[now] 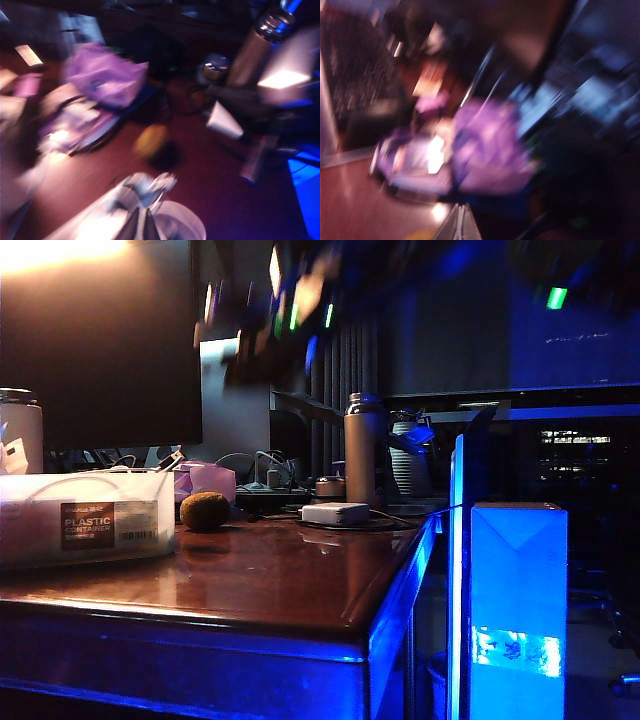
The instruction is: Pick up the kiwi and place it into the translucent box.
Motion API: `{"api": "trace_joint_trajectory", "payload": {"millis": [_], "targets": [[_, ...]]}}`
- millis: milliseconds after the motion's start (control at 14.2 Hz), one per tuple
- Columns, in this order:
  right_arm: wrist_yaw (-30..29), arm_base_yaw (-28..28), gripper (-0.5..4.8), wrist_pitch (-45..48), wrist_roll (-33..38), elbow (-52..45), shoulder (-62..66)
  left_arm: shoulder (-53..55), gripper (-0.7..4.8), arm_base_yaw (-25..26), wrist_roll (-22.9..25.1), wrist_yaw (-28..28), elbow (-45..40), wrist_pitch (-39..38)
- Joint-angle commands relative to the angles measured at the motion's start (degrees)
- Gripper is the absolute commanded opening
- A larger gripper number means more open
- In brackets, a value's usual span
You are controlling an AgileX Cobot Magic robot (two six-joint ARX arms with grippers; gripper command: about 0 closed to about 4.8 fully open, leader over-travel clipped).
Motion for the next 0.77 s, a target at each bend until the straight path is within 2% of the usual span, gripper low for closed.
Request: {"api": "trace_joint_trajectory", "payload": {"millis": [70,211,281,351,491,562,772], "targets": [[2.21,-0.2,-0.01,-1.9,0.39,0.07,-6.08,8.02,-0.03,-3.72,-1.64,-2.1,0.22,15.1],[3.89,-0.31,-0.01,-2.23,0.59,0.07,-10.16,16.17,-0.03,-5.66,-5.49,-7.06,0.26,27.26],[4.52,-0.35,-0.01,-2.08,0.59,0.07,-11.72,20.26,-0.03,-6.19,-7.26,-7.28,0.48,31.65],[4.7,-0.42,-0.01,-2.05,0.63,0.07,-13.05,24.15,-0.03,-6.19,-8.57,-7.56,0.63,35.12],[4.68,-0.42,-0.01,-2.19,1.7,0.11,-14.84,30.97,-0.03,-6.19,-10.47,-12.57,0.66,40.74],[4.68,-0.42,-0.01,-2.25,2.73,0.11,-15.56,33.55,-0.03,-6.19,-10.43,-14.4,1.11,41.64],[4.37,-0.37,-0.01,-2.19,6.8,0.11,-16.87,39.32,-0.03,-6.19,-10.49,-14.91,5.09,41.68]]}}
